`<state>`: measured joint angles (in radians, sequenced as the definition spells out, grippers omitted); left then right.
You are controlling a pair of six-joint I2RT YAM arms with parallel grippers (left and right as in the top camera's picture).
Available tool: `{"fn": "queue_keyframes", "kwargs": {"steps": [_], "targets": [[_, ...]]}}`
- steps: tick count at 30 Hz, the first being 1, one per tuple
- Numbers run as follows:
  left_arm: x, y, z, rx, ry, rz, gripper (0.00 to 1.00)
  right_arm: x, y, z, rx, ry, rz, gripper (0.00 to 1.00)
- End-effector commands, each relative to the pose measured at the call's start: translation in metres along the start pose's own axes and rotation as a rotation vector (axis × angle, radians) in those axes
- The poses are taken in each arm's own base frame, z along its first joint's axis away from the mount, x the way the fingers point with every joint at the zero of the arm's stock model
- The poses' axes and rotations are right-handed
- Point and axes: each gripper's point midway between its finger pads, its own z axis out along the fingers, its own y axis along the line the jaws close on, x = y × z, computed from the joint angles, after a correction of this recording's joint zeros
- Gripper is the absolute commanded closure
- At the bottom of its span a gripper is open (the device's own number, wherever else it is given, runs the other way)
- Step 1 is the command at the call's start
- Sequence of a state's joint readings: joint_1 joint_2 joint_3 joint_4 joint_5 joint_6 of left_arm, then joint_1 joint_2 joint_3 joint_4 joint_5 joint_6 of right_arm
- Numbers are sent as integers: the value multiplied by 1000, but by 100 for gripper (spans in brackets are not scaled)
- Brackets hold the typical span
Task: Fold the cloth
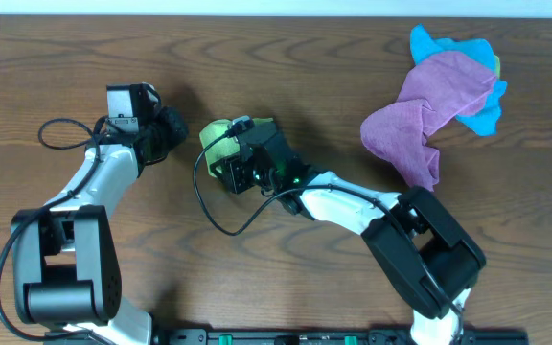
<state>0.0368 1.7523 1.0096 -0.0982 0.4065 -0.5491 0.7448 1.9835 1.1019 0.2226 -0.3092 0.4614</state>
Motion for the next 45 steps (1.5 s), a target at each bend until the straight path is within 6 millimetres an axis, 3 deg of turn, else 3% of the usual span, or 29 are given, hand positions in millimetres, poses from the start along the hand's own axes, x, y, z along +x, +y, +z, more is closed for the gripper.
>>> {"fn": "queue_keyframes", "kwargs": {"steps": [1,3,6,12,17,21,29,35,38,43,45], "targets": [[-16,-8,-10,10,-47,21,94,-6,16,2,-54,2,0,51],[-21,-9,-13,13,-59,18,94,-15,13,-2,-47,-14,4,50],[-29,-11,-23,21,-86,17,94,-31,-4,-14,2,-49,25,36],[-24,-10,-35,8,-73,17,70,-52,-42,-52,82,-59,86,1],[-12,-6,-40,-16,-27,2,41,-63,-63,-104,162,-39,18,1],[-5,-14,-43,25,10,-2,30,-60,-70,-141,220,0,-20,1],[17,-26,-43,85,109,-27,22,-25,-88,-204,337,73,-22,7],[42,-32,-40,67,185,-16,22,24,-103,-247,387,25,60,8],[51,-39,-40,86,216,-40,21,57,-104,-275,409,-67,121,7],[59,-43,-42,113,262,-68,21,93,-99,-290,406,-148,173,5],[60,-45,-43,121,268,-72,21,98,-98,-293,406,-177,188,2]]}}
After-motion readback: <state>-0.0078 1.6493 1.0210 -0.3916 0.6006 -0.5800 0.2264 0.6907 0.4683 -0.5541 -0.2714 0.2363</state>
